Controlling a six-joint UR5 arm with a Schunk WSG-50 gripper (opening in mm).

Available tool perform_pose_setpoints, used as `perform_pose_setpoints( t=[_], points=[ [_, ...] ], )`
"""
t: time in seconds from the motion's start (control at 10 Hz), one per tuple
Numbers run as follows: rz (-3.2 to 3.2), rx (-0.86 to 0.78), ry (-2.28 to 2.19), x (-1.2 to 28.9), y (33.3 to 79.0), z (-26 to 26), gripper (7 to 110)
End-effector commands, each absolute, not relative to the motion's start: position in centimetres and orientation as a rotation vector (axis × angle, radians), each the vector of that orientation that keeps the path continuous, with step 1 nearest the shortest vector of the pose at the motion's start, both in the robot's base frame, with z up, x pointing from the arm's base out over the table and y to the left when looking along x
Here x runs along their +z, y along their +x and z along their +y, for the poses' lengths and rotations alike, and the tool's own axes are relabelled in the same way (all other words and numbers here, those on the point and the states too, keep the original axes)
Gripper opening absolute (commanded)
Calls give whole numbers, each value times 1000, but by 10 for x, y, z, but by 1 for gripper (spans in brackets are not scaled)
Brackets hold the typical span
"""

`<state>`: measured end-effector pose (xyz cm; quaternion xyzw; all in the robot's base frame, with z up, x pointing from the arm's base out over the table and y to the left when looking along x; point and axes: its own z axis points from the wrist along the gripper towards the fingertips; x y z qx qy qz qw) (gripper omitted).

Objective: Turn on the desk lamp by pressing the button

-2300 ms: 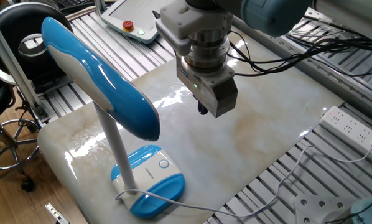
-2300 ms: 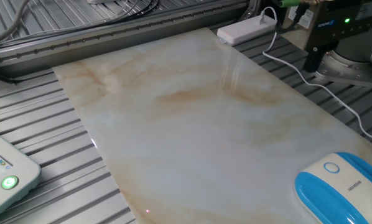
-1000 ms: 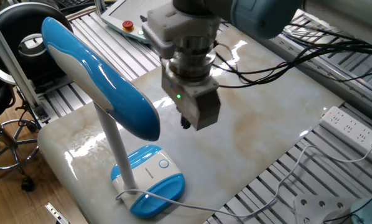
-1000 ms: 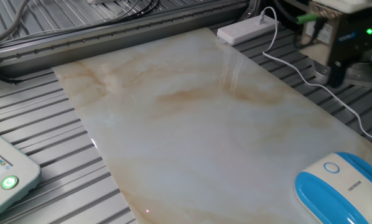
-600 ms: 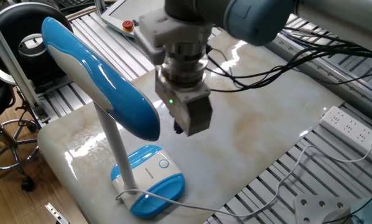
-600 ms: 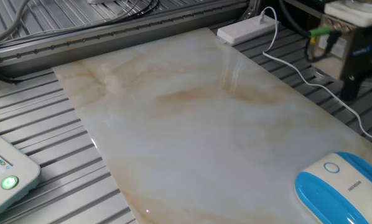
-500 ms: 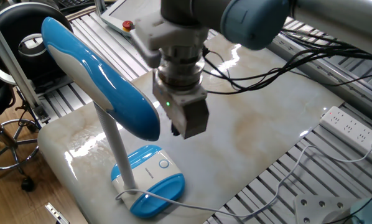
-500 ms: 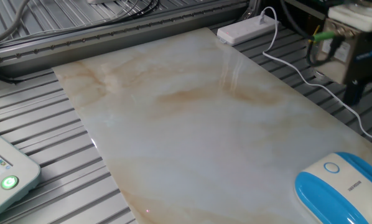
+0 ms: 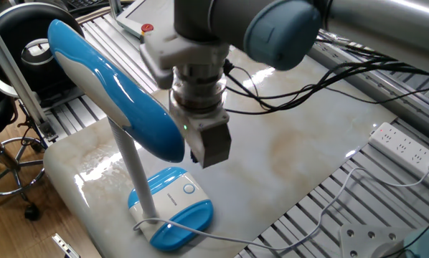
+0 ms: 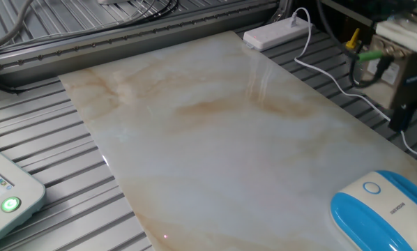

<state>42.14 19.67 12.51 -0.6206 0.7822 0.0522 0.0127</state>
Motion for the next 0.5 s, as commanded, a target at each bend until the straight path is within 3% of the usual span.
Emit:
perform_pose_setpoints(
  t=[0.0,0.4],
  points=[
    [2447,109,-1934,111,424,199,7],
    [2410,15,-1976,96,427,192,7]
  ],
)
